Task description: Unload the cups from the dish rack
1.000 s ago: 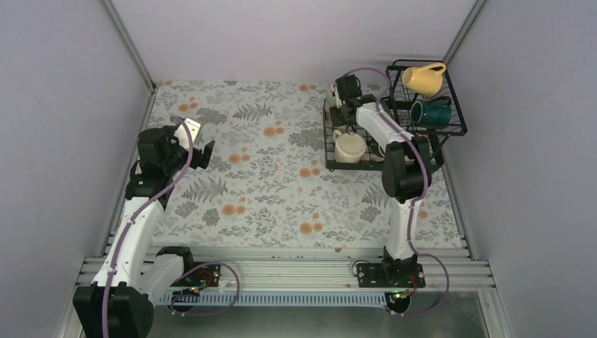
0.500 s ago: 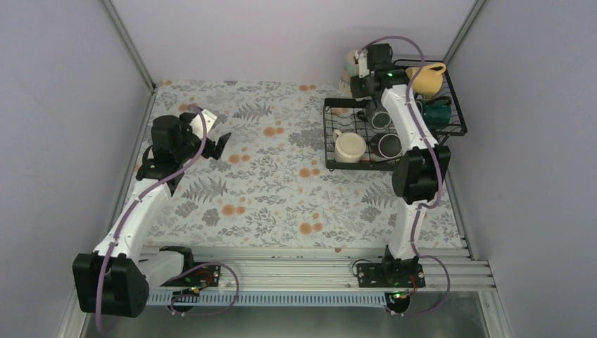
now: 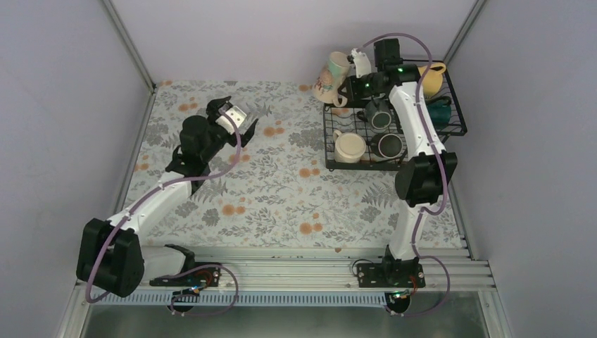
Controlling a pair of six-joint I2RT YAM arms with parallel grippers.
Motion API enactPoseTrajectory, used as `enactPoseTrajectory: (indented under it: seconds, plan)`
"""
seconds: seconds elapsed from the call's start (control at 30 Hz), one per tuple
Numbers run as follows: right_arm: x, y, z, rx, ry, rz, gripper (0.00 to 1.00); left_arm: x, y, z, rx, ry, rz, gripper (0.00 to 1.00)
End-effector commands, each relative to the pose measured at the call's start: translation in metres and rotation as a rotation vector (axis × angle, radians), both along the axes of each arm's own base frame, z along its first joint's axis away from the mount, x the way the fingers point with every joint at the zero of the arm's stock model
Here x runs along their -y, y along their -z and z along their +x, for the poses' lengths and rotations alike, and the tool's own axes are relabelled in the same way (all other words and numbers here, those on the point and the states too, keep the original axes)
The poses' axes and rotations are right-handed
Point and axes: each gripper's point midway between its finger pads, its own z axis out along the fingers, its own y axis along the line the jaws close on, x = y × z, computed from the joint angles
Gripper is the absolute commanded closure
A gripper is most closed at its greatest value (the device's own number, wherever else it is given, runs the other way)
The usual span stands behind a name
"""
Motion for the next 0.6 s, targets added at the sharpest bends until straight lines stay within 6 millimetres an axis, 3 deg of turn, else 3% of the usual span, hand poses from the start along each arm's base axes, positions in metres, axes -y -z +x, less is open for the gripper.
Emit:
enactPoseTrajectory:
  seconds: [0.0, 0.23, 0.4, 0.47, 0.57]
  plan:
    - [-0.041, -0.102, -0.043, 0.157, -0.244, 0.248, 0.97, 0.009, -0.048, -0.004, 0.323, -0.020, -0.043, 0.00]
    - [-0.061, -0.105, -0.081, 0.052, -0.389, 0.396, 0.97, 0.051, -0.014, -0.013, 0.547, -0.076, 0.150, 0.00]
    - [-0.066, -0.097, -0.096, -0.003, -0.439, 0.445, 0.97, 0.063, -0.022, -0.018, 0.733, -0.216, 0.194, 0.05]
    - [-0.067, -0.090, -0.101, -0.036, -0.449, 0.465, 0.97, 0.064, -0.039, -0.030, 0.862, -0.281, 0.166, 0.12]
    - [-0.070, -0.079, -0.108, -0.086, -0.477, 0.486, 0.97, 0.080, -0.035, -0.030, 0.927, -0.329, 0.221, 0.16]
